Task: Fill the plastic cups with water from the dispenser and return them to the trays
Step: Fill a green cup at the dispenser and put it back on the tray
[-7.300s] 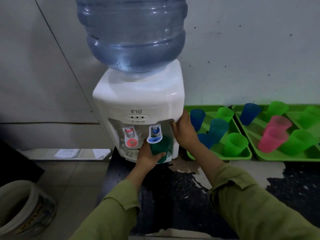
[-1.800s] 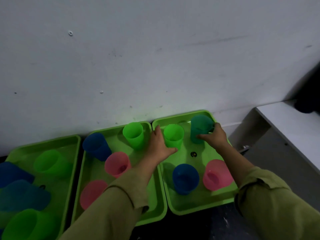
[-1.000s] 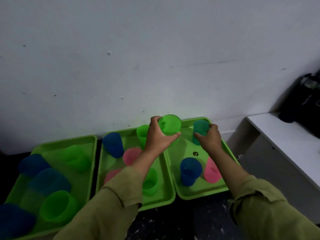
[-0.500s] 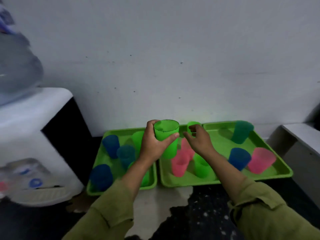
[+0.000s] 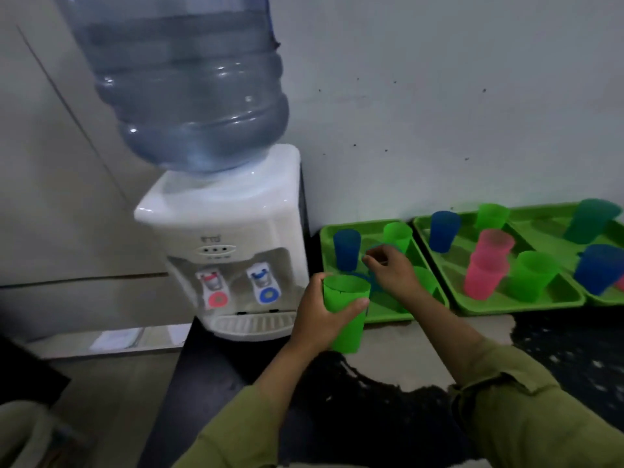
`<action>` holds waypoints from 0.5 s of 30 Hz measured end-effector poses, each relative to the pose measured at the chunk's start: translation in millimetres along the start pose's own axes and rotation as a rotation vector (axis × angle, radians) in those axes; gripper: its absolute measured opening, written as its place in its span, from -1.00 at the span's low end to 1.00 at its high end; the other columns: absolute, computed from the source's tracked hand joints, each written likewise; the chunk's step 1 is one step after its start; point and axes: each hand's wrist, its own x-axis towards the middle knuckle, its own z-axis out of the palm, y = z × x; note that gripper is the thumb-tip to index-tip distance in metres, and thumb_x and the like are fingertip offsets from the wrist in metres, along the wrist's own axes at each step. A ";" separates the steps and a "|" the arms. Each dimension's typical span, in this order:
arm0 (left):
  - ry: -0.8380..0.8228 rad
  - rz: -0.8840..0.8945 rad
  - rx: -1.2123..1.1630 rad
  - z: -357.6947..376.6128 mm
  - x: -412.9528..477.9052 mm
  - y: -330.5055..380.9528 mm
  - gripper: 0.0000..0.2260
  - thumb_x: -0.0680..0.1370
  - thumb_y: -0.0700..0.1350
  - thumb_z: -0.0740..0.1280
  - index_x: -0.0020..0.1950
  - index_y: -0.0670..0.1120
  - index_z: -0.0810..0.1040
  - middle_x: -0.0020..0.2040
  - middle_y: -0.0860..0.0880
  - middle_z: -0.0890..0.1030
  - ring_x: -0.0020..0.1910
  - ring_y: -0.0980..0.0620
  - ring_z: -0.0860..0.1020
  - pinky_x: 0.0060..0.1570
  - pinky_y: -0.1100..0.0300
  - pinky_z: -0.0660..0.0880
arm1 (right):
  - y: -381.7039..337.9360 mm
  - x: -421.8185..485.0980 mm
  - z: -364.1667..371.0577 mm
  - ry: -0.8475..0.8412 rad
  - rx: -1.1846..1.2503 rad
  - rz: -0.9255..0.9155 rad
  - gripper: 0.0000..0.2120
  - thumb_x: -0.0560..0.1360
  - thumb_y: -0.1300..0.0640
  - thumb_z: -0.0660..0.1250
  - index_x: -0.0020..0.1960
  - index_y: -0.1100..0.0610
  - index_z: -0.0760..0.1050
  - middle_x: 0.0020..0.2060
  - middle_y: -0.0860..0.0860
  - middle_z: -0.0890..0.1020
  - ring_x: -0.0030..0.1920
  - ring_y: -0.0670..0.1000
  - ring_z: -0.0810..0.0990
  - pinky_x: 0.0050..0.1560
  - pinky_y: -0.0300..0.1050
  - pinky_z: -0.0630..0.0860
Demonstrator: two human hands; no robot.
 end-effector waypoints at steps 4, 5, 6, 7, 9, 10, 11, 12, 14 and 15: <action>0.017 -0.115 0.011 -35.2 -14.7 -29.8 -0.50 0.23 0.12 0.57 0.04 0.04 0.42 -0.03 0.08 0.60 -0.09 0.19 0.59 -0.20 0.41 0.49 | -17.7 -17.2 41.2 -0.051 -0.022 -0.012 -0.68 0.50 0.10 0.34 0.19 0.24 0.47 0.09 0.15 0.60 0.10 0.08 0.56 -0.01 -0.30 0.34; 0.020 -0.147 0.015 -42.7 -17.1 -37.7 -0.50 0.22 0.13 0.56 0.02 0.05 0.42 -0.04 0.08 0.60 -0.10 0.20 0.59 -0.23 0.43 0.48 | -20.9 -21.1 50.0 -0.076 -0.025 -0.025 -0.62 0.50 0.09 0.34 0.26 0.24 0.42 0.16 0.15 0.57 0.16 0.09 0.53 0.05 -0.26 0.36; 0.024 -0.177 0.013 -47.2 -18.9 -44.8 -0.50 0.22 0.14 0.56 0.00 0.05 0.41 -0.05 0.08 0.61 -0.10 0.19 0.59 -0.23 0.41 0.49 | -22.3 -23.7 55.5 -0.103 -0.030 -0.039 -0.55 0.50 0.08 0.34 0.32 0.24 0.36 0.23 0.16 0.52 0.22 0.10 0.50 0.11 -0.20 0.38; 0.032 -0.205 0.011 -54.8 -20.3 -53.0 -0.51 0.22 0.13 0.56 -0.01 0.05 0.41 -0.05 0.07 0.61 -0.10 0.17 0.59 -0.23 0.38 0.50 | -25.7 -26.3 63.8 -0.131 -0.037 -0.052 -0.49 0.50 0.07 0.34 0.37 0.22 0.30 0.29 0.16 0.47 0.27 0.11 0.46 0.16 -0.15 0.39; 0.057 -0.265 0.014 -67.3 -21.4 -66.8 -0.50 0.24 0.11 0.56 0.01 0.01 0.39 -0.03 0.04 0.60 -0.08 0.14 0.58 -0.19 0.30 0.51 | -31.6 -29.4 76.9 -0.179 -0.040 -0.057 -0.40 0.51 0.03 0.33 0.45 0.16 0.18 0.38 0.14 0.38 0.34 0.13 0.40 0.18 -0.15 0.36; 0.080 -0.286 0.011 -72.4 -20.3 -72.8 -0.49 0.26 0.08 0.56 0.04 -0.03 0.39 0.00 0.01 0.60 -0.07 0.11 0.58 -0.16 0.26 0.51 | -34.8 -30.5 82.0 -0.200 -0.033 -0.056 -0.36 0.51 0.02 0.32 0.48 0.14 0.13 0.41 0.13 0.34 0.36 0.13 0.37 0.19 -0.16 0.33; 0.101 -0.300 0.009 -77.0 -18.5 -78.2 -0.49 0.28 0.06 0.55 0.07 -0.07 0.39 0.02 -0.02 0.59 -0.06 0.08 0.57 -0.14 0.23 0.50 | -37.6 -31.3 86.3 -0.215 -0.023 -0.059 -0.34 0.50 0.01 0.33 0.49 0.13 0.10 0.42 0.12 0.33 0.37 0.12 0.36 0.20 -0.15 0.33; 0.118 -0.312 0.015 -82.1 -15.7 -82.6 -0.48 0.30 0.04 0.55 0.10 -0.10 0.39 0.03 -0.04 0.58 -0.05 0.05 0.56 -0.12 0.22 0.48 | -40.7 -31.8 90.7 -0.223 -0.015 -0.071 -0.34 0.50 0.03 0.33 0.48 0.13 0.11 0.40 0.12 0.35 0.36 0.12 0.37 0.22 -0.12 0.35; 0.137 -0.343 0.031 -91.4 -7.8 -88.5 -0.48 0.31 0.02 0.55 0.11 -0.13 0.39 0.01 -0.04 0.56 -0.06 0.03 0.55 -0.13 0.22 0.46 | -45.6 -32.5 97.1 -0.225 0.018 -0.117 -0.43 0.49 0.09 0.34 0.43 0.12 0.19 0.28 0.09 0.47 0.27 0.11 0.46 0.15 -0.08 0.43; 0.145 -0.359 0.033 -95.4 -3.3 -90.5 -0.49 0.30 0.02 0.55 0.09 -0.12 0.39 0.00 -0.03 0.56 -0.07 0.03 0.55 -0.14 0.22 0.46 | -48.0 -33.1 99.2 -0.221 0.045 -0.132 -0.48 0.49 0.13 0.34 0.39 0.11 0.24 0.20 0.06 0.51 0.23 0.11 0.50 0.11 -0.06 0.46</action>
